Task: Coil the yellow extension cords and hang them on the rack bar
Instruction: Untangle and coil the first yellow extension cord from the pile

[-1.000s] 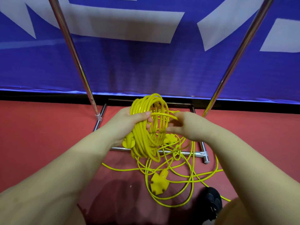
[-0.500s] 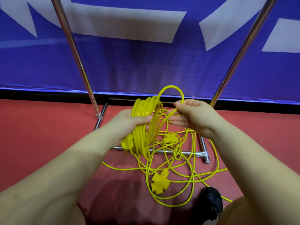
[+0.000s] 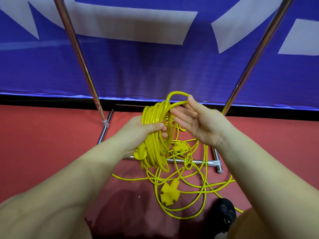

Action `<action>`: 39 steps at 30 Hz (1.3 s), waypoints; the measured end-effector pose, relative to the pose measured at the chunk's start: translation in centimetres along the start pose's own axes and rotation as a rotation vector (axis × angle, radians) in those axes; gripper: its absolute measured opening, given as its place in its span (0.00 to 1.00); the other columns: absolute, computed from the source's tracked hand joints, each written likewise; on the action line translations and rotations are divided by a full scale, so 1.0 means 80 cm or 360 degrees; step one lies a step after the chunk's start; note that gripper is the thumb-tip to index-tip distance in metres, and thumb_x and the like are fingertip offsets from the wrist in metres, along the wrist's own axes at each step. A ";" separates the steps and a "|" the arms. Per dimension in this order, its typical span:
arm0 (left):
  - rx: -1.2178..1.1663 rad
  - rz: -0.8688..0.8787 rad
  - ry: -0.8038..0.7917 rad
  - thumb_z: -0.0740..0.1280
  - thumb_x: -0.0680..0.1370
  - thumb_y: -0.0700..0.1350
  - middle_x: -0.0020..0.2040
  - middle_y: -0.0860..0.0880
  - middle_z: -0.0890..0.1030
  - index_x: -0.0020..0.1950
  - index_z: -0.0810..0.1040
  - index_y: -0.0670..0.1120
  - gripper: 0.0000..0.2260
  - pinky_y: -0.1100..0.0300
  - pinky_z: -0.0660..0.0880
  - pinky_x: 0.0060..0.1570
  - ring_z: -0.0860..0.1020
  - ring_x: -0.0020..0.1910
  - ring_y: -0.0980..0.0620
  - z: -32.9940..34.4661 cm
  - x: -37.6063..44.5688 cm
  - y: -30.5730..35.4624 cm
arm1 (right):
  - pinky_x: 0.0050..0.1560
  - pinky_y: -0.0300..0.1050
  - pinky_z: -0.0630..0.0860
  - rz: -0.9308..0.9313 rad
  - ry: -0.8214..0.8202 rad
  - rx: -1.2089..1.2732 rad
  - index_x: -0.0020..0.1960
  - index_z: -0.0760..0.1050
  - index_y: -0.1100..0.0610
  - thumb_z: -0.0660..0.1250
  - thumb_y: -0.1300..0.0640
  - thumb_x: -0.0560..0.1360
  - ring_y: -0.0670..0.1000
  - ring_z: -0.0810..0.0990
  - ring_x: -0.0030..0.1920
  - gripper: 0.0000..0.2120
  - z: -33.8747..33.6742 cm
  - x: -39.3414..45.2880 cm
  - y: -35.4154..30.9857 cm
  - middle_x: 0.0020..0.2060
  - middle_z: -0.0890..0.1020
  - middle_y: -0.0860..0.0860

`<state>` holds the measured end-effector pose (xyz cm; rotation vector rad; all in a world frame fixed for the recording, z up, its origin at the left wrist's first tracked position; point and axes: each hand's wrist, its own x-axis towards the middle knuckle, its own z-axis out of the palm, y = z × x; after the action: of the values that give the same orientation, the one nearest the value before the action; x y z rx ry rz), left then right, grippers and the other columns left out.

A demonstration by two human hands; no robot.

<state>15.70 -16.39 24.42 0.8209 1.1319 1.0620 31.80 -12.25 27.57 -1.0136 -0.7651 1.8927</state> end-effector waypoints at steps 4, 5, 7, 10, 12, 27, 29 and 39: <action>-0.0163 0.0016 0.0119 0.63 0.77 0.35 0.33 0.47 0.81 0.44 0.78 0.40 0.05 0.52 0.80 0.36 0.82 0.31 0.51 -0.005 0.002 0.009 | 0.56 0.47 0.74 -0.0141 -0.0175 -0.1626 0.51 0.77 0.56 0.59 0.43 0.77 0.50 0.81 0.50 0.17 -0.006 0.002 0.027 0.48 0.83 0.51; -0.0199 0.0019 0.0144 0.63 0.77 0.36 0.32 0.47 0.81 0.43 0.78 0.40 0.05 0.52 0.80 0.35 0.82 0.31 0.52 -0.007 0.002 0.012 | 0.54 0.46 0.74 -0.0169 -0.0267 -0.1902 0.49 0.78 0.57 0.60 0.45 0.77 0.49 0.80 0.47 0.16 -0.009 0.002 0.036 0.44 0.83 0.49; -0.0223 0.0028 0.0185 0.64 0.77 0.37 0.31 0.47 0.81 0.43 0.78 0.40 0.05 0.52 0.80 0.34 0.82 0.31 0.52 -0.009 0.003 0.017 | 0.49 0.43 0.72 -0.0219 -0.0389 -0.2106 0.47 0.76 0.54 0.63 0.50 0.77 0.47 0.77 0.42 0.08 -0.012 0.002 0.046 0.38 0.79 0.47; -0.0235 0.0061 0.0243 0.64 0.77 0.37 0.29 0.48 0.81 0.42 0.77 0.40 0.05 0.53 0.80 0.32 0.81 0.30 0.53 -0.009 0.002 0.019 | 0.46 0.44 0.73 -0.0366 -0.0356 -0.2227 0.47 0.73 0.51 0.65 0.53 0.76 0.46 0.76 0.38 0.02 -0.015 0.004 0.046 0.37 0.78 0.45; -0.0248 0.0089 0.0288 0.63 0.77 0.36 0.28 0.48 0.80 0.41 0.77 0.40 0.06 0.55 0.80 0.29 0.81 0.29 0.53 -0.010 0.003 0.020 | 0.42 0.42 0.70 -0.0402 -0.0342 -0.2382 0.45 0.71 0.51 0.65 0.53 0.76 0.46 0.74 0.36 0.04 -0.014 0.002 0.044 0.34 0.75 0.44; -0.0035 0.0166 0.0572 0.62 0.79 0.40 0.42 0.46 0.81 0.46 0.76 0.45 0.04 0.56 0.78 0.41 0.82 0.36 0.54 -0.041 0.023 0.016 | 0.41 0.45 0.79 -0.0595 0.0341 -0.1889 0.43 0.70 0.51 0.68 0.59 0.73 0.50 0.83 0.33 0.07 -0.039 0.014 0.026 0.31 0.83 0.51; 0.0063 0.0182 0.0547 0.63 0.79 0.40 0.39 0.48 0.81 0.45 0.76 0.45 0.04 0.59 0.79 0.36 0.81 0.31 0.57 -0.039 0.022 0.013 | 0.41 0.46 0.80 -0.0642 0.0491 -0.1814 0.41 0.72 0.54 0.67 0.60 0.72 0.50 0.83 0.31 0.04 -0.038 0.013 0.020 0.31 0.83 0.53; 0.0203 0.0195 0.0409 0.64 0.78 0.40 0.39 0.48 0.82 0.46 0.77 0.45 0.03 0.59 0.79 0.38 0.82 0.33 0.56 -0.034 0.019 0.011 | 0.49 0.46 0.75 -0.0056 -0.0036 -0.2886 0.48 0.81 0.62 0.65 0.49 0.75 0.58 0.79 0.51 0.15 -0.028 -0.003 0.021 0.46 0.82 0.59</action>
<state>12.97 -14.66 24.05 0.8801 1.3911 1.2326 33.15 -12.95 25.27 -1.8397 -2.5748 0.7226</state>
